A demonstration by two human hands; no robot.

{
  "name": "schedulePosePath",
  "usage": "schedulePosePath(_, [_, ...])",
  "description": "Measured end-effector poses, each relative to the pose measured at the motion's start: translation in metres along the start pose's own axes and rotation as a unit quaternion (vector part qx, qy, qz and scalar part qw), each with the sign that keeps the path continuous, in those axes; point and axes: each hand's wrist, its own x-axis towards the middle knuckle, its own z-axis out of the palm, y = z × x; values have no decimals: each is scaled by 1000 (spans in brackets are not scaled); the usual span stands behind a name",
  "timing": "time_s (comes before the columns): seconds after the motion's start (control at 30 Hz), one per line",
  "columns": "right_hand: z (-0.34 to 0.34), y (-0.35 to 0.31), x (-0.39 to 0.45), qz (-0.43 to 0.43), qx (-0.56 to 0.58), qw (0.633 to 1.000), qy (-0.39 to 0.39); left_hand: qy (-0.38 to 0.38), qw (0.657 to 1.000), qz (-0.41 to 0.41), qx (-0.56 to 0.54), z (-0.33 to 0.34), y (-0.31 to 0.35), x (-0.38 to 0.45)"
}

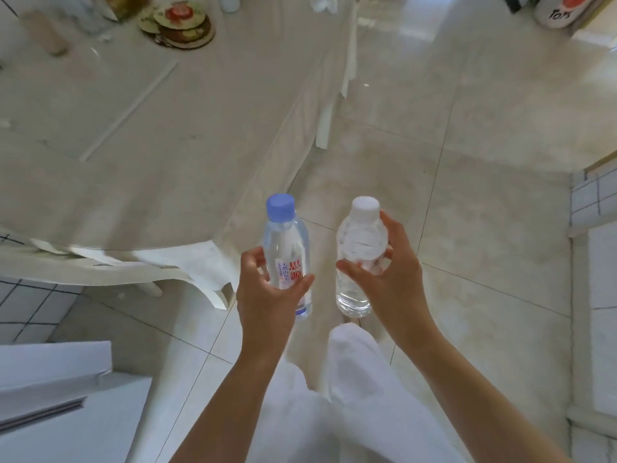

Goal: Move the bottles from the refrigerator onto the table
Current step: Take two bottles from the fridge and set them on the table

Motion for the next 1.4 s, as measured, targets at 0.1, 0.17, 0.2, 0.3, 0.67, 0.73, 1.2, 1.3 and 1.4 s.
schedulePosePath(0.1, [-3, -3, 56, -10, -1, 999, -37, 41, 998, -38, -25, 26, 17, 30])
schedulePosePath(0.17, [-5, -6, 91, -17, -1, 998, -68, 68, 996, -49, -33, 40, 30, 47])
schedulePosePath(0.2, [-6, -8, 108, -25, -1, 996, -87, 85, 995, -50, -36, 46, 37, 55])
schedulePosePath(0.3, [-3, -17, 154, -49, -6, 990, -136, 137, 988, -56, -39, 58, 55, 77])
schedulePosePath(0.67, [72, -55, 262, -135, -17, 958, -250, 282, 950, -126, -54, 46, 65, 149])
schedulePosePath(0.73, [93, -64, 277, -150, -18, 952, -266, 298, 945, -126, -53, 38, 67, 168])
schedulePosePath(1.2, [274, -147, 370, -172, 4, 911, -375, 380, 913, -141, -38, -59, 60, 336])
schedulePosePath(1.3, [307, -162, 382, -184, -7, 904, -385, 410, 899, -149, -33, -78, 55, 365])
schedulePosePath(1.4, [341, -176, 393, -203, -26, 895, -398, 436, 885, -158, -29, -95, 48, 393])
